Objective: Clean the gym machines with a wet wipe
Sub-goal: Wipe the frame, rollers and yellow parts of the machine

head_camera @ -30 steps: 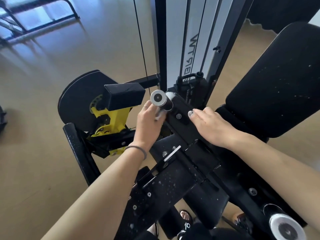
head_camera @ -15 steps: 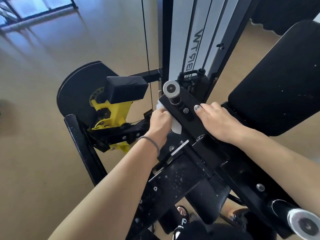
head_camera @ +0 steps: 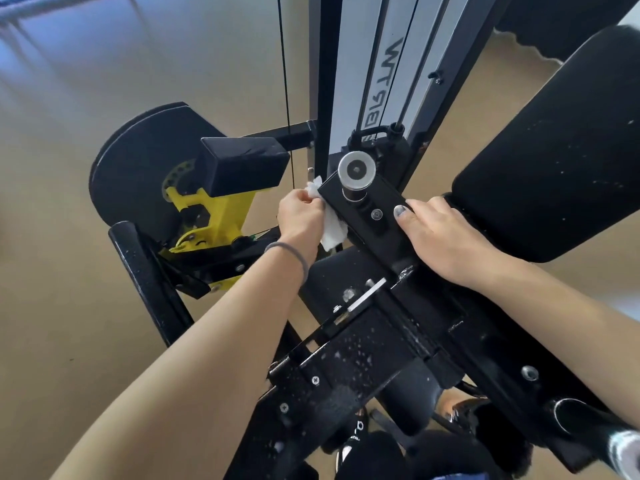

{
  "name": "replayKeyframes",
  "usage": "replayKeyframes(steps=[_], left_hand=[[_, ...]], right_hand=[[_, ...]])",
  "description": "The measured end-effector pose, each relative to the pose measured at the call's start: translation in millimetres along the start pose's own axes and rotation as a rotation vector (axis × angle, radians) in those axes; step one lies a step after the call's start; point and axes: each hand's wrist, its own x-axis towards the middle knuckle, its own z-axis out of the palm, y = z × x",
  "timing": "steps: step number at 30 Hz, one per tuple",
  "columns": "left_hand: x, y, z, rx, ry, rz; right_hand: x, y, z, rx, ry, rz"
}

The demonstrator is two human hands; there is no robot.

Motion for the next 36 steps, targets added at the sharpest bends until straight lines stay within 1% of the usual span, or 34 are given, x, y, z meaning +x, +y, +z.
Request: replayKeyframes(steps=[3,5,8,10,11,13,15,18,19,21,23,24,26,27,28,29,30,31,32,33,34,36], left_hand=[[-2,-12,14,0.06,-0.032,-0.052],[-2,-19,21,0.079,-0.078,-0.122],[-8,-24,23,0.005,-0.256,-0.291],[-20,-24,25,0.004,-0.368,-0.369],[-24,-26,25,0.009,-0.402,-0.4],[-29,-31,26,-0.04,-0.42,-0.42],[-26,-37,27,-0.073,-0.353,-0.346],[-7,-33,22,0.024,-0.11,-0.156],[1,-30,20,0.002,-0.043,-0.116],[14,-23,15,-0.027,0.048,-0.108],[17,-20,16,-0.062,0.044,-0.168],[15,-22,21,-0.067,0.002,-0.211],[1,-30,31,-0.007,-0.122,-0.273],[-10,-42,31,0.235,-0.287,-0.197],[-24,-40,32,0.638,-0.429,-0.117],[-29,-35,31,0.673,-0.441,-0.098],[-43,-33,35,0.397,-0.402,-0.256],[-48,-25,35,0.07,-0.375,-0.445],[-46,-25,30,0.069,-0.483,-0.484],[-42,-28,29,0.041,-0.502,-0.462],[-41,-26,26,-0.05,-0.462,-0.494],[-34,-20,25,-0.142,-0.324,-0.461]], right_hand=[[0,1,1,0.006,0.011,-0.008],[1,2,2,-0.022,0.022,-0.001],[3,3,6,-0.04,0.052,-0.001],[4,4,7,-0.028,0.057,-0.002],[4,4,7,-0.024,0.054,0.0],[5,5,7,-0.009,0.049,0.001],[6,6,7,-0.003,0.043,0.001],[5,8,7,-0.002,0.037,0.004],[5,8,7,-0.002,0.035,0.002],[4,7,7,0.012,0.025,0.002],[4,6,6,0.025,0.02,0.004],[4,6,6,0.032,0.016,0.006],[2,3,6,0.042,0.019,0.006],[2,3,7,0.04,0.027,0.002],[2,3,7,0.041,0.031,0.003],[2,3,7,0.038,0.034,0.003],[2,3,7,0.033,0.033,0.004],[2,2,7,0.031,0.03,0.006],[3,3,7,0.03,0.033,0.005],[3,3,7,0.028,0.037,0.007],[3,3,7,0.023,0.038,0.004],[4,3,7,0.024,0.04,-0.007]])
